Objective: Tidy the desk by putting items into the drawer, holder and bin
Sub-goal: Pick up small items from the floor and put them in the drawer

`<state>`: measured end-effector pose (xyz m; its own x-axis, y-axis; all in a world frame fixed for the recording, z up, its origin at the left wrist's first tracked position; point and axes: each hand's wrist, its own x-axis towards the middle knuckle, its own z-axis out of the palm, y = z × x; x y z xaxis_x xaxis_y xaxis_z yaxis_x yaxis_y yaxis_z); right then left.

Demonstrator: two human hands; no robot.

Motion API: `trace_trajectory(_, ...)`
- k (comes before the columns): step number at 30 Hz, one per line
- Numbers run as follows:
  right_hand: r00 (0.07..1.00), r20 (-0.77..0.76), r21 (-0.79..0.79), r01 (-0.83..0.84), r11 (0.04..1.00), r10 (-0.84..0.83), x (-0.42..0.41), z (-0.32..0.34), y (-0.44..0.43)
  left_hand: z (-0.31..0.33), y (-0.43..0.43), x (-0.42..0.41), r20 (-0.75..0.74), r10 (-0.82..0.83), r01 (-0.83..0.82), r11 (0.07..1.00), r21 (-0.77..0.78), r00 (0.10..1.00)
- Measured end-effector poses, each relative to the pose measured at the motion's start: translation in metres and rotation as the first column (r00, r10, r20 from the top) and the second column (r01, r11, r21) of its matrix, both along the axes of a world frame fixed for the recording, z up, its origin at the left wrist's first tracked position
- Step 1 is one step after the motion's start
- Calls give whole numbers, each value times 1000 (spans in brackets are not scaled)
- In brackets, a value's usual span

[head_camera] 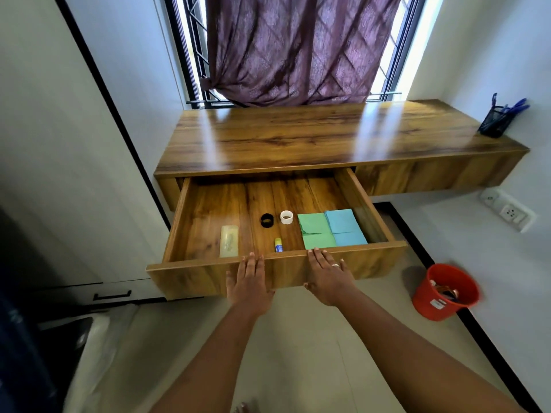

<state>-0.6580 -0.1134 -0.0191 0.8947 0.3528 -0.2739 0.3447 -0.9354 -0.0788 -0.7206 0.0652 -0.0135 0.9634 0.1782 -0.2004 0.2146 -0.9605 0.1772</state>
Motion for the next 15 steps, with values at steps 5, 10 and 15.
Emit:
trace_trajectory(5,997,-77,-50,-34,998,31,2,14,-8,7,-2,-8,-68,45,-45,999,-8,997)
trace_trajectory(10,994,-98,-49,-45,998,40,3,17,-11,12,-5,0,-75,76,-73,997,40,994)
trace_trajectory(15,995,-93,-39,-30,999,26,4,15,-12,16,-5,6,-108,72,-67,997,47,992)
